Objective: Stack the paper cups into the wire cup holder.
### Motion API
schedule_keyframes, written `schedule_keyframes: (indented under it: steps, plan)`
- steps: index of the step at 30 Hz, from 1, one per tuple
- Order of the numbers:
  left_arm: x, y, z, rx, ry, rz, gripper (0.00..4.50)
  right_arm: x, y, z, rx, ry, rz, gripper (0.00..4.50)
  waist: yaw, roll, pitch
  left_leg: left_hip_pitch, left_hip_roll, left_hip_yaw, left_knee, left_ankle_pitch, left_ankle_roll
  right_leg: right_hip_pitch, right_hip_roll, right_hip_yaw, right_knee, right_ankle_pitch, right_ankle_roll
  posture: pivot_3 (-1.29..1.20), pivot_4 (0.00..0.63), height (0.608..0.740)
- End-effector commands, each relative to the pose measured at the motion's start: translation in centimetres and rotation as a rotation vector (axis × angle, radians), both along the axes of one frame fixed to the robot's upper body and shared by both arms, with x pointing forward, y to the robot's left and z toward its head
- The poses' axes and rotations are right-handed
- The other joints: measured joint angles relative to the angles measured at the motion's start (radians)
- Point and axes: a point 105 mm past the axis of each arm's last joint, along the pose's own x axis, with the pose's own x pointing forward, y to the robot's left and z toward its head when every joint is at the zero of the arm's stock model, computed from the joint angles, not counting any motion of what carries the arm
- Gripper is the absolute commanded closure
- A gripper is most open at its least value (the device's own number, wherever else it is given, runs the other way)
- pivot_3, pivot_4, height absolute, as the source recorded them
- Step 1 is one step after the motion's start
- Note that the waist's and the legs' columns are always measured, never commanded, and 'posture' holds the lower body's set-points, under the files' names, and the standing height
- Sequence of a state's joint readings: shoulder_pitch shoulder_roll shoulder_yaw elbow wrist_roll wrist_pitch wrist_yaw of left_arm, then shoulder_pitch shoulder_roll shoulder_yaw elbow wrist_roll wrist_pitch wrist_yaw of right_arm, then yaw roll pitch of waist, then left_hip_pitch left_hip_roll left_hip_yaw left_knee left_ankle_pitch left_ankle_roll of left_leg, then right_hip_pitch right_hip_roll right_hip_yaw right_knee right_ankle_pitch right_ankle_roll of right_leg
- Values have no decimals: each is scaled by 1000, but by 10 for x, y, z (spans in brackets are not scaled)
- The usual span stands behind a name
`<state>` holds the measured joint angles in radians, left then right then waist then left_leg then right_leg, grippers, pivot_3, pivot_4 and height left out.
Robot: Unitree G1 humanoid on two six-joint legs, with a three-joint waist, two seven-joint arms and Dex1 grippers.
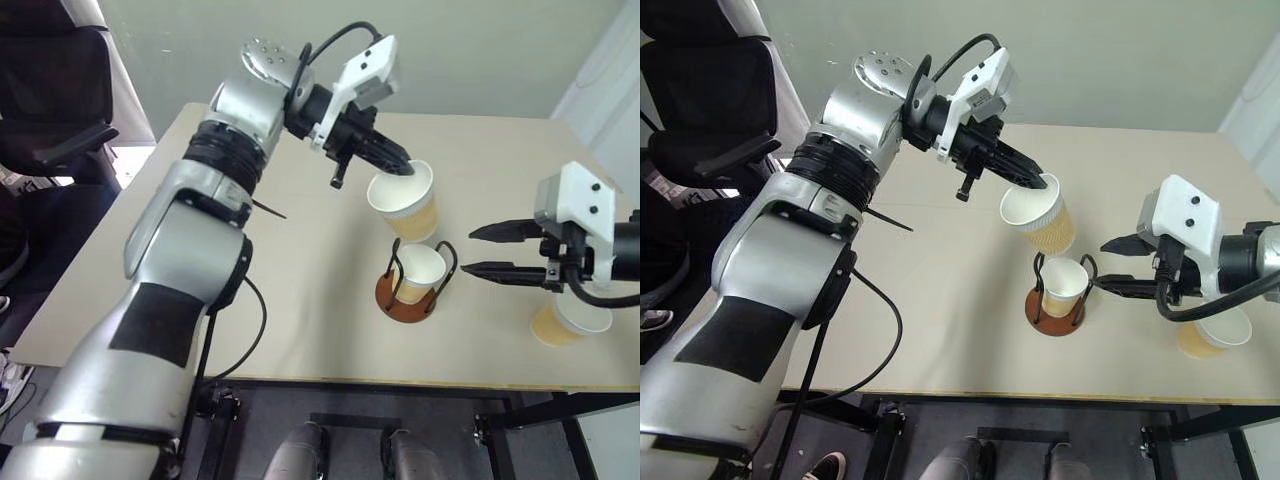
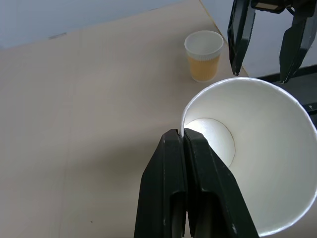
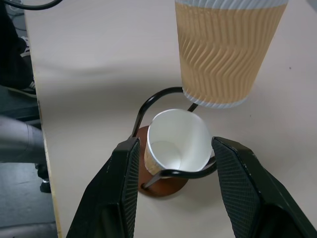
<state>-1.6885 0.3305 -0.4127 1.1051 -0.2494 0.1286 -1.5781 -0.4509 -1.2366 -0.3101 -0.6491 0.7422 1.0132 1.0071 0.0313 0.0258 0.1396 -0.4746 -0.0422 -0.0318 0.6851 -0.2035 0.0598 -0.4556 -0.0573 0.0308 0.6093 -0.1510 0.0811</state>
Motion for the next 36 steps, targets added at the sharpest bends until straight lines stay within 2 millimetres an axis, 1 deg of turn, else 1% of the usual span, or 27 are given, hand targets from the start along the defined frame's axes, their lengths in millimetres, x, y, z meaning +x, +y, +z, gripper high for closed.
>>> schedule_keyframes:
  steps: [1,3,7,9,16,21,24,31,36]
  plan:
    - [-11,-12,9,22,-36,-74,4478,-12,-6,21,-30,-86,-34,2204,6,0,0,-1,0,-1,1,0,0,0,-1,1,0,-1,2,0,150,740]
    - [-11,-14,6,29,-33,-78,4478,-13,-10,28,-44,-113,-58,2204,8,0,0,-1,0,0,2,-1,1,0,-1,1,0,-1,2,0,150,740]
    - [-11,-18,-1,46,-21,-90,4478,-12,-20,49,-54,-197,-124,2204,8,0,0,-2,1,0,8,-6,2,1,-1,1,1,-2,3,0,150,740]
    - [-11,-19,-5,58,-21,-96,4478,-14,-22,52,-60,-210,-136,2204,8,0,0,-2,1,1,13,-10,1,1,0,1,2,-2,3,0,150,740]
    - [-13,-26,-14,77,-11,-116,4478,-20,-18,51,-56,-207,-143,2204,9,0,0,-1,1,5,18,-13,6,3,-2,5,1,-3,11,0,150,740]
    - [-13,-31,-25,111,-10,-130,4478,-23,-17,48,-40,-196,-157,2204,10,0,0,0,0,9,18,-14,8,3,-2,7,1,-4,13,0,150,740]
    - [-13,-33,-28,116,-5,-133,4478,-25,-16,46,-33,-191,-164,2204,11,0,0,0,0,11,20,-16,10,4,-2,9,1,-3,14,0,150,740]
    - [-13,-38,-35,139,-12,-142,4478,-27,-16,44,-27,-184,-180,2204,11,0,0,2,-3,13,20,-19,12,4,-1,23,1,-3,20,0,150,740]
    - [-11,-37,-39,153,-17,-137,4478,-27,-16,43,-24,-178,-187,2204,10,0,0,3,-6,16,22,-20,15,4,-2,27,1,-3,25,0,150,740]
